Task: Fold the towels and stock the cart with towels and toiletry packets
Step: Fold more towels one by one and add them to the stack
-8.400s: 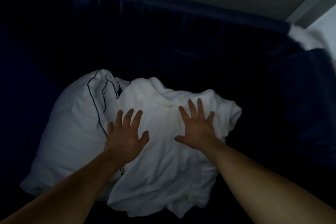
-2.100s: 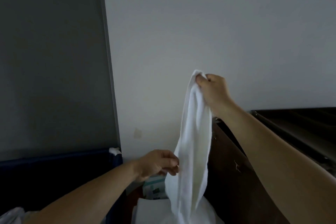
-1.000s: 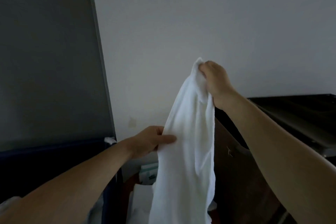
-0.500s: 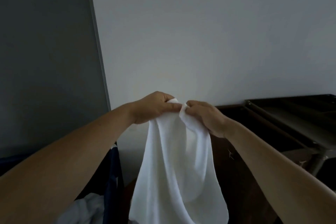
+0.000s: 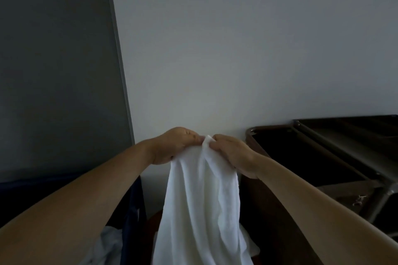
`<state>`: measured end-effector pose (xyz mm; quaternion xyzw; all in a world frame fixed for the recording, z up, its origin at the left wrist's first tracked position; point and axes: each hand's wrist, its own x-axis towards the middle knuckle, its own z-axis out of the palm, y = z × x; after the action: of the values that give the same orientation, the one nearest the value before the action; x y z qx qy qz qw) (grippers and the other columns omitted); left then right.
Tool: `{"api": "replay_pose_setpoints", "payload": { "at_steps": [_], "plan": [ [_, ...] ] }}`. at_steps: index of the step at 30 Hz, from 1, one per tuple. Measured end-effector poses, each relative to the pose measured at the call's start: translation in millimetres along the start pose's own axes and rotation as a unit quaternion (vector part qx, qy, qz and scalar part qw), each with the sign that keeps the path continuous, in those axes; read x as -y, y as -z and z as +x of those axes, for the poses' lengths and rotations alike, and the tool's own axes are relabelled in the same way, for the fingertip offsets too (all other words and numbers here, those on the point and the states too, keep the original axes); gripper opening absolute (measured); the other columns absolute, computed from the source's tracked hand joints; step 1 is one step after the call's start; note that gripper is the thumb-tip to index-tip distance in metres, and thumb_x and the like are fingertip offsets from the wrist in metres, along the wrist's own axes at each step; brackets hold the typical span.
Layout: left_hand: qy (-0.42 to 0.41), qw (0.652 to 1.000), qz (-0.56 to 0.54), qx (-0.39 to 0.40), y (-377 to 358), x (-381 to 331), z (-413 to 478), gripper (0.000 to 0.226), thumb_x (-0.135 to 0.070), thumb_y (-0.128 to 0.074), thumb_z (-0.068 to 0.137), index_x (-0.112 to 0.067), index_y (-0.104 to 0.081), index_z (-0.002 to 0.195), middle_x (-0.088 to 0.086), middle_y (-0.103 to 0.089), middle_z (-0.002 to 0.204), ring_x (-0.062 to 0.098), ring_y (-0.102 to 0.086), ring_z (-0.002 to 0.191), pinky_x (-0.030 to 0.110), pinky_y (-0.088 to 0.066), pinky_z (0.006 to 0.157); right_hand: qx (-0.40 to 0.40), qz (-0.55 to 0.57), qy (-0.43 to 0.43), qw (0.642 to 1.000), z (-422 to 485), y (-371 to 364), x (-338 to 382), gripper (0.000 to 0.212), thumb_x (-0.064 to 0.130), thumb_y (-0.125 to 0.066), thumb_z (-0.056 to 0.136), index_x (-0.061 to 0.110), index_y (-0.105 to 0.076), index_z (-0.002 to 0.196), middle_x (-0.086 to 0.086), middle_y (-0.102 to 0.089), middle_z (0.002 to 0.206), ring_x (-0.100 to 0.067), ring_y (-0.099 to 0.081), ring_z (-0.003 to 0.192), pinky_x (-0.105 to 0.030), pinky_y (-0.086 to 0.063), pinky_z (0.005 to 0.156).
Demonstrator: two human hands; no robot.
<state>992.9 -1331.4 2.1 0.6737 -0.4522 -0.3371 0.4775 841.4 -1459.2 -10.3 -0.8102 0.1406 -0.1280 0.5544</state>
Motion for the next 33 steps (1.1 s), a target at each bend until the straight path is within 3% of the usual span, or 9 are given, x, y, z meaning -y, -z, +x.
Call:
{"api": "replay_pose_setpoints", "payload": {
  "at_steps": [6, 10, 14, 16, 19, 22, 25, 29, 33],
  "plan": [
    [0.019, 0.998, -0.053, 0.033, -9.5, 22.4, -5.2, 0.038, -0.021, -0.075, 0.085, -0.001, -0.067, 0.116, 0.013, -0.072, 0.116, 0.031, -0.068, 0.107, 0.042, -0.053, 0.098, -0.168, -0.136, 0.081, 0.973, 19.9, 10.5, 29.7, 0.045, 0.004, -0.039, 0.103, 0.033, -0.031, 0.070, -0.005, -0.045, 0.091, -0.003, -0.035, 0.069, -0.011, -0.032, 0.066],
    [0.033, 0.997, -0.054, 0.034, -26.7, 46.1, -12.1, 0.038, -0.027, -0.069, 0.087, -0.009, -0.068, 0.121, 0.004, -0.072, 0.119, 0.022, -0.068, 0.110, 0.037, -0.053, 0.100, -0.320, 0.044, 0.126, 0.938, 31.3, 38.7, 60.5, 0.044, 0.010, -0.047, 0.098, 0.024, -0.035, 0.058, 0.017, -0.039, 0.044, 0.001, -0.032, 0.039, -0.026, -0.029, 0.051],
    [0.059, 0.997, -0.039, 0.027, -27.3, 64.3, -19.3, 0.043, -0.033, -0.061, 0.094, -0.001, -0.064, 0.123, 0.013, -0.069, 0.121, 0.030, -0.065, 0.114, 0.045, -0.048, 0.106, -0.437, 0.048, 0.168, 0.883, 25.9, 75.9, 91.4, 0.042, 0.005, -0.046, 0.097, 0.031, -0.035, 0.064, 0.018, -0.039, 0.063, 0.014, -0.044, 0.050, -0.007, -0.035, 0.054],
    [0.056, 0.997, -0.049, -0.025, -24.7, 60.5, -20.3, 0.044, -0.030, -0.058, 0.098, 0.008, -0.061, 0.120, 0.024, -0.067, 0.120, 0.041, -0.063, 0.113, 0.052, -0.047, 0.104, -0.463, 0.107, 0.204, 0.856, 20.6, 86.6, 94.6, 0.039, 0.008, -0.050, 0.091, 0.028, -0.035, 0.061, 0.017, -0.036, 0.054, 0.002, -0.037, 0.043, -0.011, -0.028, 0.046],
    [-0.010, 0.992, -0.061, -0.106, -17.3, 21.8, -16.0, 0.029, -0.025, -0.058, 0.099, 0.003, -0.067, 0.099, 0.022, -0.069, 0.102, 0.038, -0.066, 0.091, 0.048, -0.052, 0.089, -0.416, 0.035, 0.156, 0.895, 11.4, 84.3, 79.6, 0.040, 0.004, -0.048, 0.092, 0.021, -0.037, 0.058, 0.013, -0.036, 0.040, -0.003, -0.030, 0.041, -0.017, -0.024, 0.040],
    [-0.092, 0.988, -0.026, -0.123, -11.6, -31.2, -4.1, 0.020, -0.024, -0.062, 0.096, -0.008, -0.068, 0.087, 0.013, -0.064, 0.085, 0.025, -0.059, 0.079, 0.041, -0.047, 0.076, -0.278, -0.145, 0.090, 0.945, 2.8, 68.6, 46.8, 0.029, 0.010, -0.048, 0.097, 0.010, -0.056, 0.069, -0.008, -0.057, 0.069, -0.022, -0.050, 0.068, -0.028, -0.042, 0.062],
    [-0.149, 0.980, 0.032, -0.127, -14.1, -69.4, 10.1, 0.019, -0.023, -0.063, 0.095, -0.019, -0.072, 0.079, -0.010, -0.068, 0.074, 0.005, -0.061, 0.071, 0.023, -0.050, 0.068, -0.208, 0.055, 0.093, 0.972, -6.7, 53.8, 29.2, 0.031, 0.015, -0.046, 0.097, -0.004, -0.069, 0.107, -0.021, -0.070, 0.109, -0.031, -0.065, 0.095, -0.039, -0.053, 0.082],
    [-0.172, 0.972, 0.113, -0.111, -17.3, -92.5, 21.6, 0.017, -0.023, -0.063, 0.096, -0.018, -0.074, 0.083, -0.010, -0.069, 0.075, 0.001, -0.060, 0.066, 0.017, -0.049, 0.062, -0.129, 0.098, 0.102, 0.981, -9.8, 34.6, 30.4, 0.021, 0.025, -0.052, 0.083, 0.006, -0.055, 0.073, -0.012, -0.053, 0.074, -0.023, -0.049, 0.071, -0.034, -0.041, 0.063],
    [-0.210, 0.960, 0.085, -0.166, -9.4, -117.4, 20.0, 0.019, -0.023, -0.064, 0.095, -0.013, -0.073, 0.082, -0.006, -0.068, 0.073, 0.006, -0.061, 0.066, 0.019, -0.050, 0.059, -0.258, 0.020, 0.169, 0.951, 3.8, 32.8, 71.8, 0.040, 0.008, -0.051, 0.096, 0.021, -0.040, 0.059, 0.009, -0.040, 0.056, -0.007, -0.038, 0.056, -0.027, -0.032, 0.057]
  ]
}}
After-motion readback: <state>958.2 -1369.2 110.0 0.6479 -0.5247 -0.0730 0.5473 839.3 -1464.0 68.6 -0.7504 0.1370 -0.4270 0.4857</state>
